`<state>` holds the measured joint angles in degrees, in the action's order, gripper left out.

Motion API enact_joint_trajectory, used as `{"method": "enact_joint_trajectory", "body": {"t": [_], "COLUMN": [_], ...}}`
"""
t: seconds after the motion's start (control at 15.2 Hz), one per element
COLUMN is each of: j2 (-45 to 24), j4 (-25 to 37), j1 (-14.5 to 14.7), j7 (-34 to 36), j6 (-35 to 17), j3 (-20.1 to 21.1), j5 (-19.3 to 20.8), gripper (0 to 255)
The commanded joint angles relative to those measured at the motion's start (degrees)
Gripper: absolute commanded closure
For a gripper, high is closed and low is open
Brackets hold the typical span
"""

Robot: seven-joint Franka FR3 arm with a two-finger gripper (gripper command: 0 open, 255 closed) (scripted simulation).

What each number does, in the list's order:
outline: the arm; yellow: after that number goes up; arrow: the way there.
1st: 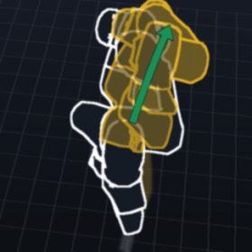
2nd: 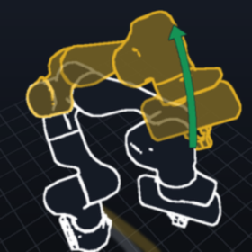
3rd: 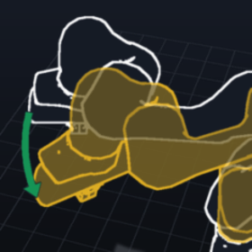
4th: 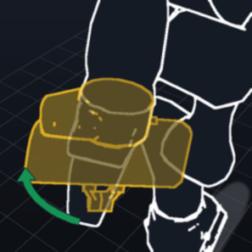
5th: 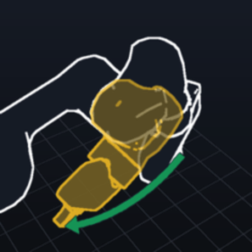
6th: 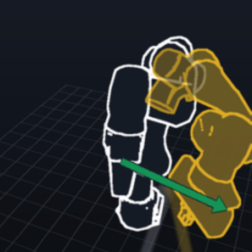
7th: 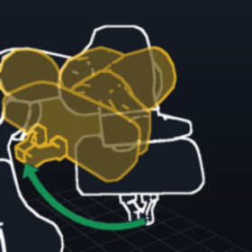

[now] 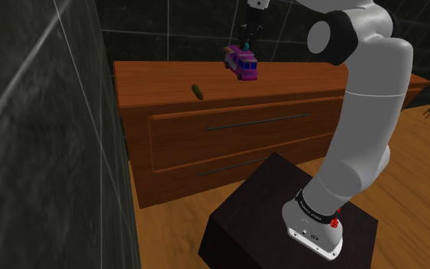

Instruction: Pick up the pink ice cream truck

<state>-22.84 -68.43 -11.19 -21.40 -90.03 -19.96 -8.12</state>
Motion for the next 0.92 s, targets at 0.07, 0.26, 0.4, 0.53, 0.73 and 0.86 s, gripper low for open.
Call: {"method": "enact_joint_trajectory", "body": {"t": [0.07, 0.26, 0.4, 0.53, 0.73, 0.86], "j2": [-0.2, -1.3, -2.3, -3.4, -5.7, -7.8], "j4": [1.1, 5.2, 8.2, 11.6, 17.8, 23.0], "j1": [-0.1, -0.7, -1.1, -1.7, -2.9, -4.0], "j7": [0.1, 0.1, 0.1, 0.1, 0.2, 0.3], "j6": [1.0, 3.9, 6.1, 8.3, 12.2, 15.3], "j3": [0.0, 0.1, 0.1, 0.1, 0.3, 0.4], "j5": [-0.1, -0.4, -0.8, -1.1, -1.9, -2.6], "gripper": [255, 255, 255, 255, 255, 255]}}
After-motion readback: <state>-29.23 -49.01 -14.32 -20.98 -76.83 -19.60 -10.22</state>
